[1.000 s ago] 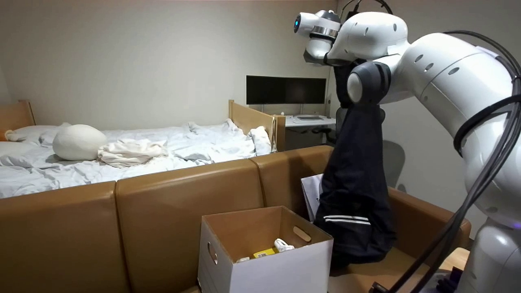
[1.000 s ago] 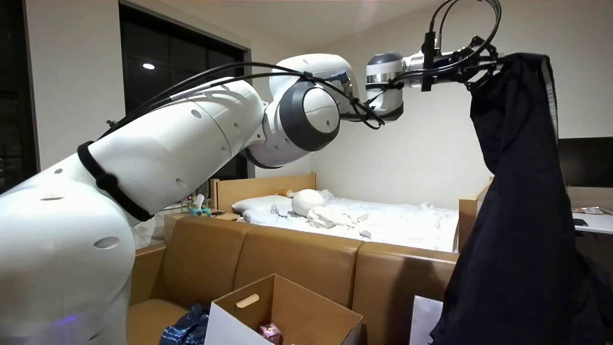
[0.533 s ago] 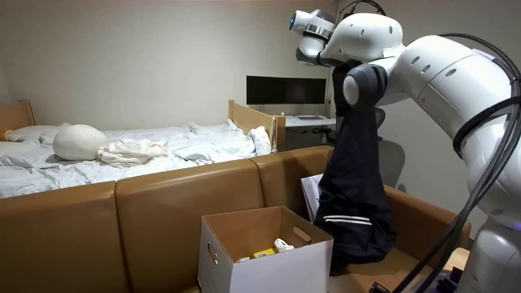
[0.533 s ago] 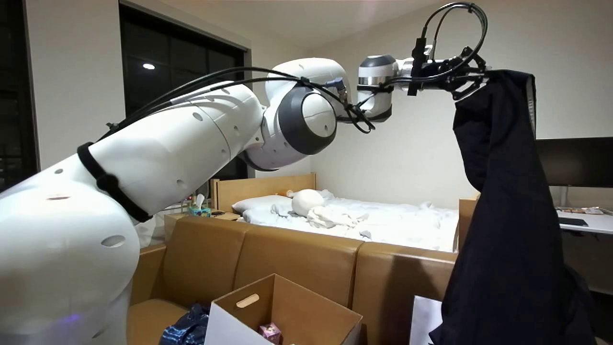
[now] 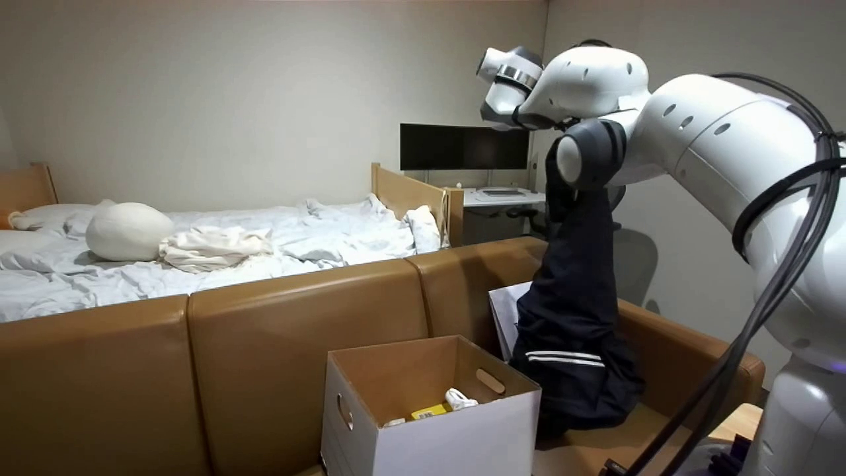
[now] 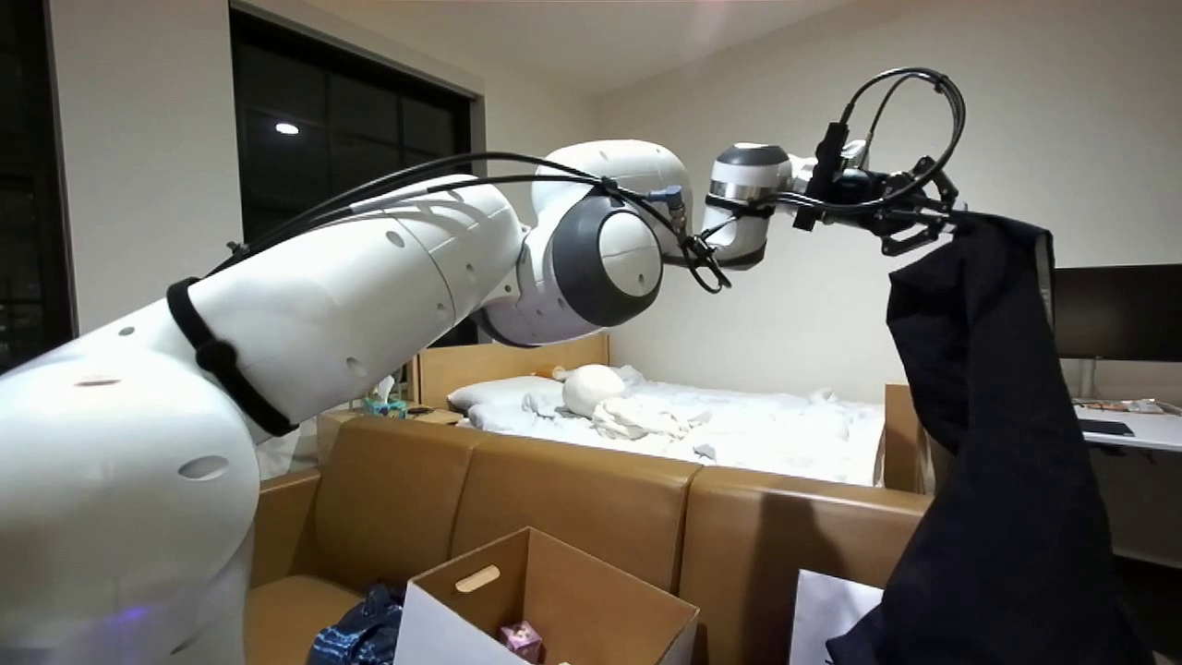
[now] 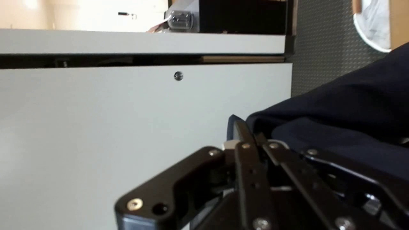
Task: Remove the hoodie from the box and put it on the couch
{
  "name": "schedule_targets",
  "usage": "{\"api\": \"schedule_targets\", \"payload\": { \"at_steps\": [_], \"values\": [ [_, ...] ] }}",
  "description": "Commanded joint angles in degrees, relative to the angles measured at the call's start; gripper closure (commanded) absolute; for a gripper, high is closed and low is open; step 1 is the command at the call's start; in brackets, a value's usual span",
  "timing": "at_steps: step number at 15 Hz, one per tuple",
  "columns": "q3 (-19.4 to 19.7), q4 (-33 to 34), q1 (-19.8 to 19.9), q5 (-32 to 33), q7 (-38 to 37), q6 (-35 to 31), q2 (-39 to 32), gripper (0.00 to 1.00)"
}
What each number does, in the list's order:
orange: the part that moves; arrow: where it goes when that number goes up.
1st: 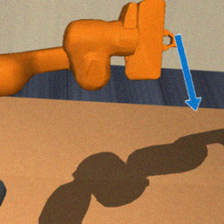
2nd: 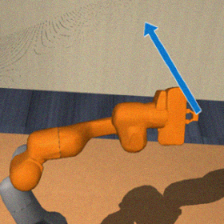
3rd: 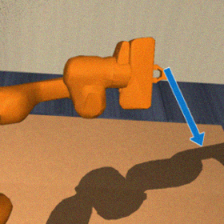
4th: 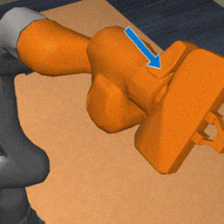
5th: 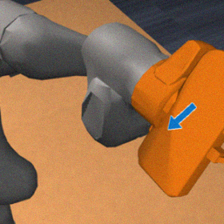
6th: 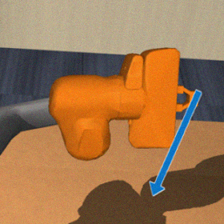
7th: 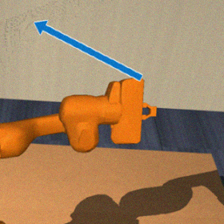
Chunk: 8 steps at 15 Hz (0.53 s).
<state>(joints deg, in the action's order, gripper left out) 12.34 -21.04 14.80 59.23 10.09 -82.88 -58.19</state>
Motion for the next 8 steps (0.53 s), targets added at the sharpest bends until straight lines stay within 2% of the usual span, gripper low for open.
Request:
{"api": "schedule_targets", "payload": {
  "at_steps": [1,4,8],
  "values": [
    [-2.44,-0.05,1.24,-3.3,3.65,7.94,-1.79,0.99],
    [-4.37,-0.11,1.11,-5.15,5.61,15.83,-3.38,0.99],
    [-7.29,-0.11,0.35,-6.45,11.65,22.96,-4.91,0.99]
  ]
}}
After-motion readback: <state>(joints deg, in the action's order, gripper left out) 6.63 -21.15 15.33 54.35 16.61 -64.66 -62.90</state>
